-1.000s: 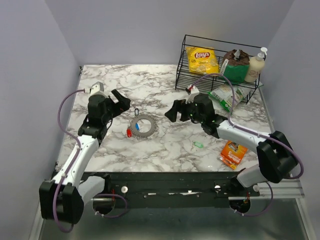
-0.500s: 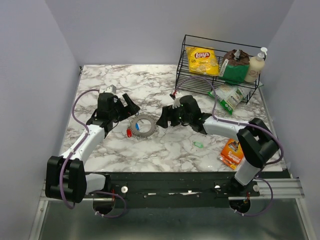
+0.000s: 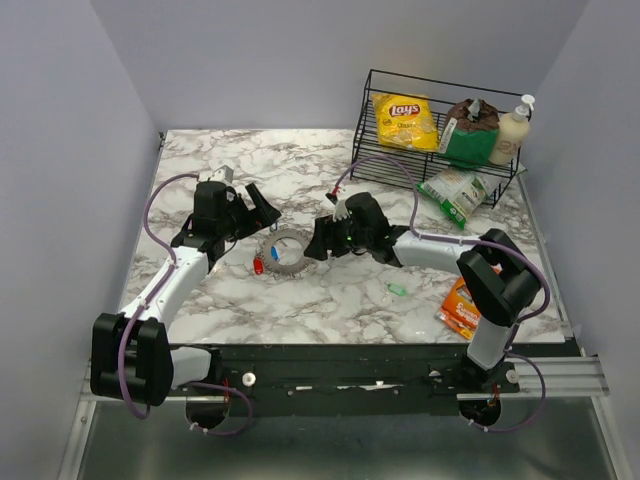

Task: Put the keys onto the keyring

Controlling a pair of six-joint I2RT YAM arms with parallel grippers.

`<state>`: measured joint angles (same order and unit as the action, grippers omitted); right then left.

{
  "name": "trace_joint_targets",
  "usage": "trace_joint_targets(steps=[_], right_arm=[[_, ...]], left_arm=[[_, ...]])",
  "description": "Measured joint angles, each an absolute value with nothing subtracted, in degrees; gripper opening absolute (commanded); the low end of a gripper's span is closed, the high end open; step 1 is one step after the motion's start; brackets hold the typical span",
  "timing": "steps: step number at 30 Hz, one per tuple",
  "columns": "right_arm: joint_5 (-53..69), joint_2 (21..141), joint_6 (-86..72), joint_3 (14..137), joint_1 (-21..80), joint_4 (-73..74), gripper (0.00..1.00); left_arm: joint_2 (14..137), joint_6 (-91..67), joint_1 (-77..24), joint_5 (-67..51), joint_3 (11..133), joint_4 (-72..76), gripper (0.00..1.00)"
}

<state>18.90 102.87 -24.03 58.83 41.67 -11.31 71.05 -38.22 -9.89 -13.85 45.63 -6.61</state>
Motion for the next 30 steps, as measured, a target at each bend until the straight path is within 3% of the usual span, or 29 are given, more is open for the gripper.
trace_joint_targets(steps=[18,30], right_arm=[[19.05,102.87,-25.52,58.15,43.81,-10.87,0.75],[20.27,102.83,-26.02,59.33,43.83,-10.63,0.75]], left_arm=[[70.76,-40.18,-9.89,-14.35,41.39,-5.48,0.98],[70.35,-40.23,-9.89,-13.87,41.39,-6.17,0.87]])
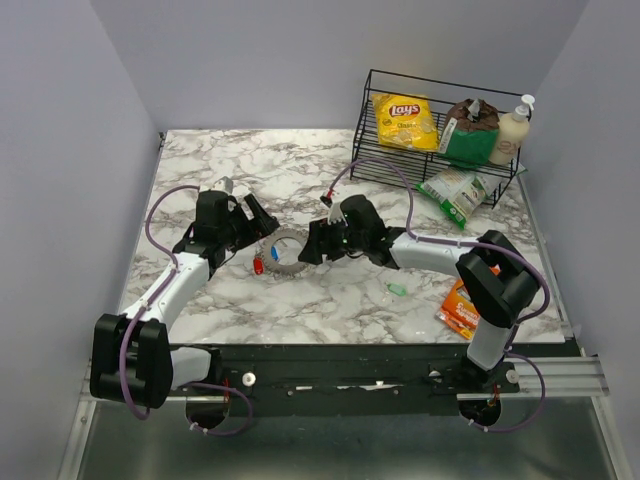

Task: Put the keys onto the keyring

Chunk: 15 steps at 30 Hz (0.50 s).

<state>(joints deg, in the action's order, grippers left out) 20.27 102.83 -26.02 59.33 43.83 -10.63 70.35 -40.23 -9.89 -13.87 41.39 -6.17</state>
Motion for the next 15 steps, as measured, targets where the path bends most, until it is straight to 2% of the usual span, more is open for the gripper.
trace_joint_targets(steps=[3,9,15], right_arm=[[20.29,102.83,-26.02,59.66,43.79,-10.66,0.75],[20.27,102.83,-26.0,59.66,43.07,-10.57,0.75],[20.21,102.63,-25.41,59.68,41.89,-10.0,0.76]], left_arm=[[70.35,-40.38,-9.89,-13.65,41.41,-6.22,0.81],[71.44,-40.27,-9.89,-12.01,41.8,-6.63,0.8],[75.13,-39.35,-9.89,-9.56,44.4,-7.9,0.75]])
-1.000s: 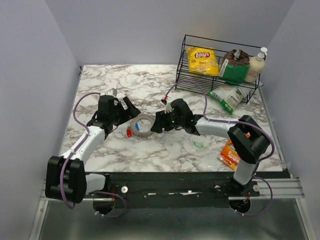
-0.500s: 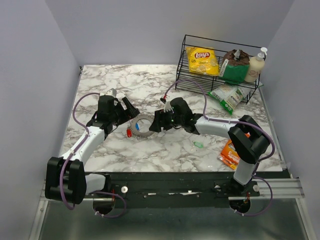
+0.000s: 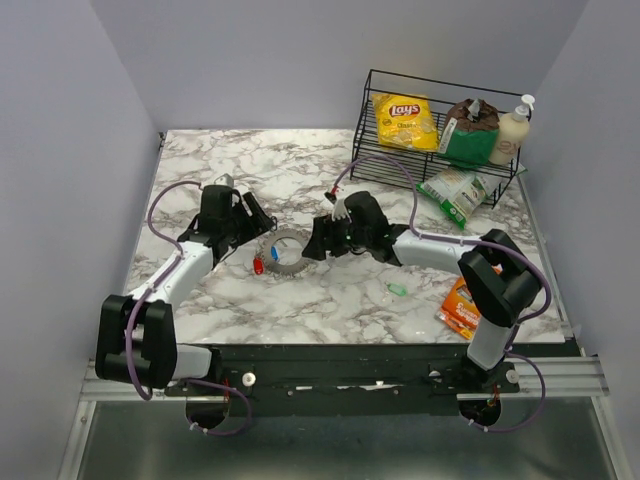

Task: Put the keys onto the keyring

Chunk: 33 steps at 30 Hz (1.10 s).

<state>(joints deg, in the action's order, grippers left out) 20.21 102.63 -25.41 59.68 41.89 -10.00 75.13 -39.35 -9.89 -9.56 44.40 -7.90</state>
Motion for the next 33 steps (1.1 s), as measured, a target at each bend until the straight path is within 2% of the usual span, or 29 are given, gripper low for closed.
trace_joint_targets(steps=[3,9,19,33], right_arm=[[20.21,102.63,-25.02,59.99,41.1,-9.32,0.76],[20.32,102.63,-24.99,60.51,39.09,-8.84,0.76],[22.76,101.97,-25.54,58.72,34.09,-8.82,0.76],[25.32,104.97,-24.71,60.88,33.8,-8.69,0.73]], left_arm=[[77.54,-38.98,-9.89,-9.17,45.82,-7.86,0.72],[82.28,-37.89,-11.25,-7.62,48.51,-7.86,0.72],[88.82,-32.73,-19.99,-1.43,58.06,-10.5,0.72],[90.98,-31.09,-22.15,-2.83,59.27,-10.81,0.73]])
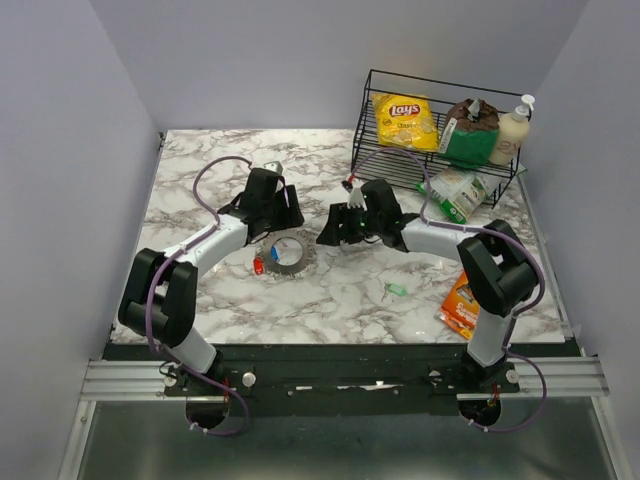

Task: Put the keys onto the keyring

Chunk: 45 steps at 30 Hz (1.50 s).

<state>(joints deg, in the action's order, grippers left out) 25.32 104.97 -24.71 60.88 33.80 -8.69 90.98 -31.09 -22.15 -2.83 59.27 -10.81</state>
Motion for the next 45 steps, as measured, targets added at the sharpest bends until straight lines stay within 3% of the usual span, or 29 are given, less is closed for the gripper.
trace_joint_targets(steps=[17,45], right_arm=[[25.39,114.04,-23.46,68.84,33.82,-6.66,0.67],[20.8,113.45,-19.77,74.67,47.46,2.76,0.67]], left_arm=[[74.72,-33.52,-16.19,-10.85,50.63,-10.63,0.74],[73.14,-36.25,-9.78,-11.64,42.09,-13.15,0.75]])
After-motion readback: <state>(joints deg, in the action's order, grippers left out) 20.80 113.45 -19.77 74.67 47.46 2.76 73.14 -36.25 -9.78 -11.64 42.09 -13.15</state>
